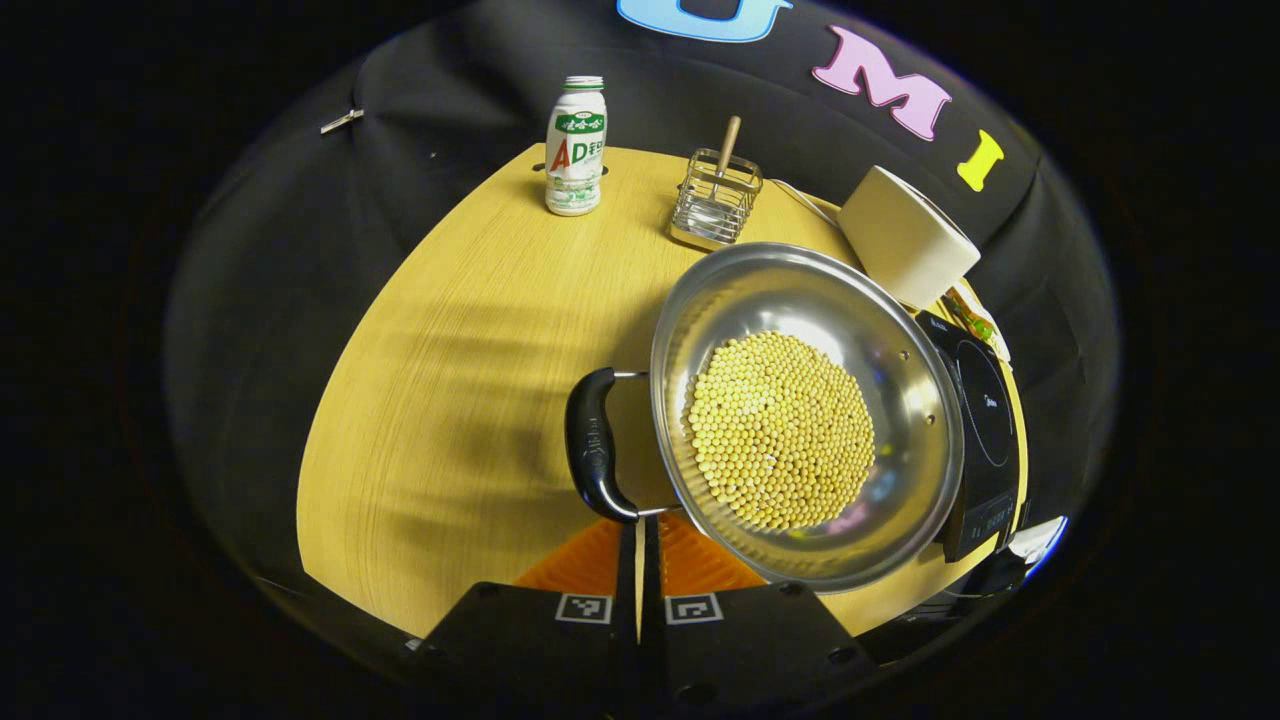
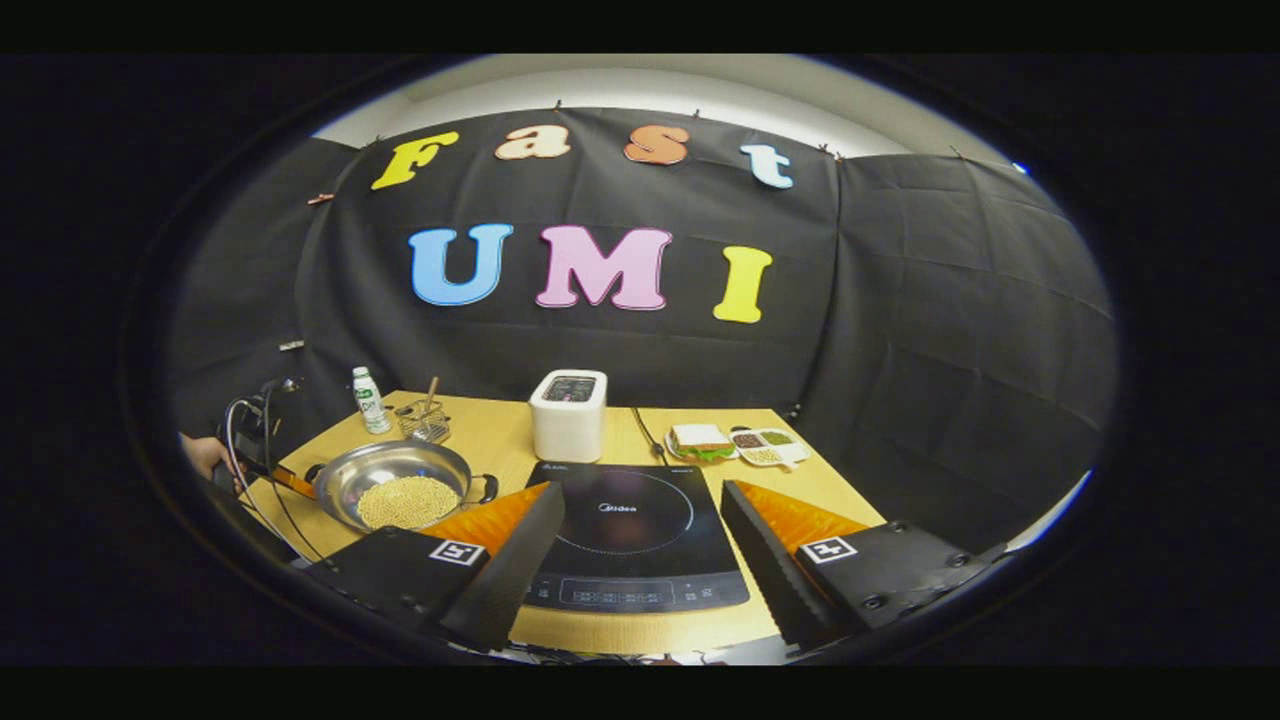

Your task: First push the handle of the pot to place it horizontally, then grasp the pot with both hands and set it on the induction cooktop.

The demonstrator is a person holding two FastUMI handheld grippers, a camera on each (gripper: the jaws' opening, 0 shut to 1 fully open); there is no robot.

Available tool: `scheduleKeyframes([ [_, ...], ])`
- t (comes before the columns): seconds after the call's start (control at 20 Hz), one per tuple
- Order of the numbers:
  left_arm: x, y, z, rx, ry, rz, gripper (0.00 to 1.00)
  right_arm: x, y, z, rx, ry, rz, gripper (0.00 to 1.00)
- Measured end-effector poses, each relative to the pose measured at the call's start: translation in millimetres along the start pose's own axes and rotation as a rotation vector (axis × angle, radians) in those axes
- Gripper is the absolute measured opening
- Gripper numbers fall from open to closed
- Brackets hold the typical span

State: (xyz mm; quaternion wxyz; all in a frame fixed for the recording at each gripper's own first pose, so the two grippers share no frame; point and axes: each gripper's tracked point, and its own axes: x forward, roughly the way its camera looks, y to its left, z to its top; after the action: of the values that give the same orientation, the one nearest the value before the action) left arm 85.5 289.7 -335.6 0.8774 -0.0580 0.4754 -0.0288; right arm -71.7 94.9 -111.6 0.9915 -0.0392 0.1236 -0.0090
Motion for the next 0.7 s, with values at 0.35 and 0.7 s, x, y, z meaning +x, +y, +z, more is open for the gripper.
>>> scheduleKeyframes([
  [0.35, 12.3, 16.2, 23.1, 0.031, -0.021, 0.04, 0.05, 4.9, 5.0, 7.4, 0.01, -0.013, -0.008, 0.98],
  [0.7, 4.7, 26.9, 13.7, -0.008, -0.025, 0.043, 0.05, 22.6, 25.0, 7.0, 0.022, 0.006, 0.027, 0.97],
])
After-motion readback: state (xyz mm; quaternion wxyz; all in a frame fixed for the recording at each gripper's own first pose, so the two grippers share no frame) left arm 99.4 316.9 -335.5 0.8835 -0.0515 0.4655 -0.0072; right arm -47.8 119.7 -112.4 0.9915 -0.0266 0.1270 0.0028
